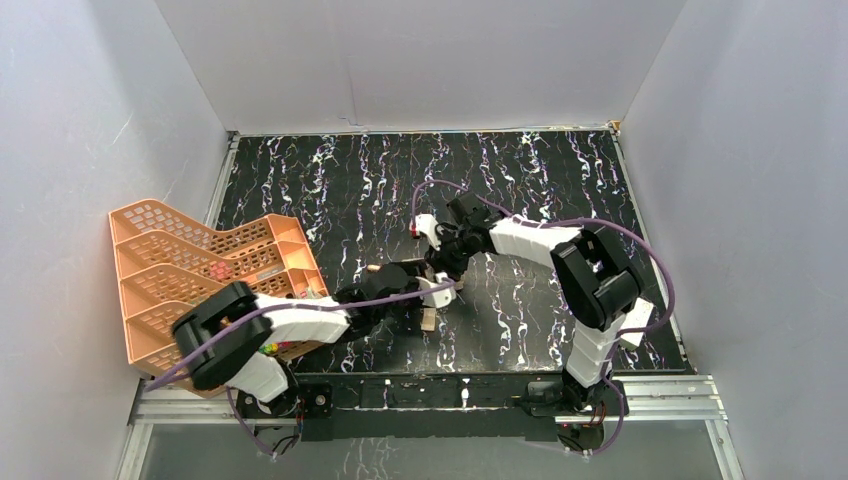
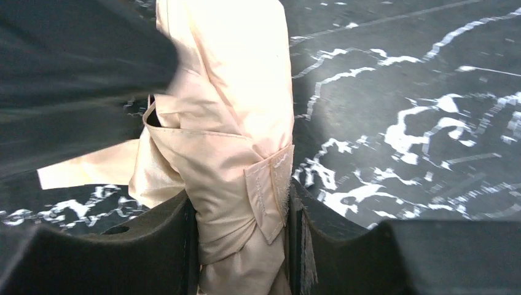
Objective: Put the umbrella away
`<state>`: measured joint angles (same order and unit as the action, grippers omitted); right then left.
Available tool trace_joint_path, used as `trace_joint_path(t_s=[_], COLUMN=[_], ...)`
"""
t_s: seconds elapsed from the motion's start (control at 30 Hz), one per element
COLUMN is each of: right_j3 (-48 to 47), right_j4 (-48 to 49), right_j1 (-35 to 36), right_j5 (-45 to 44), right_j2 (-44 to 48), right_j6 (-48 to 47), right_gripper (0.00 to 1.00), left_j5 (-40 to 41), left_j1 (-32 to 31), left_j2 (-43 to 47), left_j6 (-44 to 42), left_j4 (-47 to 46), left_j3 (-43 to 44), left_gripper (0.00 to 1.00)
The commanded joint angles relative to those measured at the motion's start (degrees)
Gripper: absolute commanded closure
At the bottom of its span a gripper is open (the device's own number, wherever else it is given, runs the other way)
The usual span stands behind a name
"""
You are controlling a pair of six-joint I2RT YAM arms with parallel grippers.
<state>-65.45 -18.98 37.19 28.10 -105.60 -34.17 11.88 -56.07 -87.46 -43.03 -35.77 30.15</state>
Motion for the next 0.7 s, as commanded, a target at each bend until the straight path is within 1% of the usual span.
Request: trace_joint_path(t_s=[0.0, 0.1, 0.17, 0.23, 0.3, 0.33, 0.4, 0.47, 0.5, 0.57, 0.67], right_j3=[4.84, 7.26, 9.19, 11.10, 13.26, 14.49, 16.64, 18.46, 19.31, 20.46, 22.10], right_j4=[6.92, 9.45, 11.76, 13.93, 16.62, 17.93, 20.69, 22.31, 22.93, 23.82, 24.97], right_j1=[-0.03, 1.00, 1.68, 2.48, 3.35, 3.72, 4.49, 5.88, 6.44, 7.46, 9.36], right_j5=[-15.23, -18.75, -20.95, -22.74, -25.08, -26.12, -29.17, -32.03, -33.35, -34.49, -35.48], right_j2=[0.54, 1.29, 1.96, 2.59, 3.37, 3.72, 4.22, 4.30, 4.27, 4.06, 3.81], right_j6=[-1.63, -2.41, -2.67, -3.05, -3.45, -3.72, -4.38, -5.60, -6.05, -6.14, -6.40], right_gripper=[0.74, 0.74, 0.74, 0.75, 0.75, 0.76, 0.76, 0.76, 0.76, 0.76, 0.75], left_j5=[-3.04, -2.65, -0.97, 2.17, 6.23, 6.75, 4.29, -1.18, -5.01, -10.00, -17.69], left_j1=[0.00, -0.04, 0.09, 0.37, 1.34, 2.62, 7.22, 13.78, 17.31, 23.87, 32.06], left_j2=[12.59, 22.20, 27.99, 33.30, 36.87, 38.04, 39.00, 38.83, 38.55, 37.06, 32.66], left_j6=[12.84, 20.84, 25.53, 30.14, 34.16, 35.74, 39.24, 43.51, 45.77, 49.09, 53.08], left_j4=[7.65, 14.24, 18.15, 21.24, 23.51, 24.61, 26.40, 26.38, 25.31, 23.03, 19.48], left_j3=[-0.85, -1.92, -2.69, -3.16, -2.61, -2.00, 0.05, 1.56, 1.96, 2.96, 5.29], left_gripper=[0.44, 0.43, 0.43, 0.40, 0.38, 0.37, 0.37, 0.37, 0.37, 0.38, 0.38])
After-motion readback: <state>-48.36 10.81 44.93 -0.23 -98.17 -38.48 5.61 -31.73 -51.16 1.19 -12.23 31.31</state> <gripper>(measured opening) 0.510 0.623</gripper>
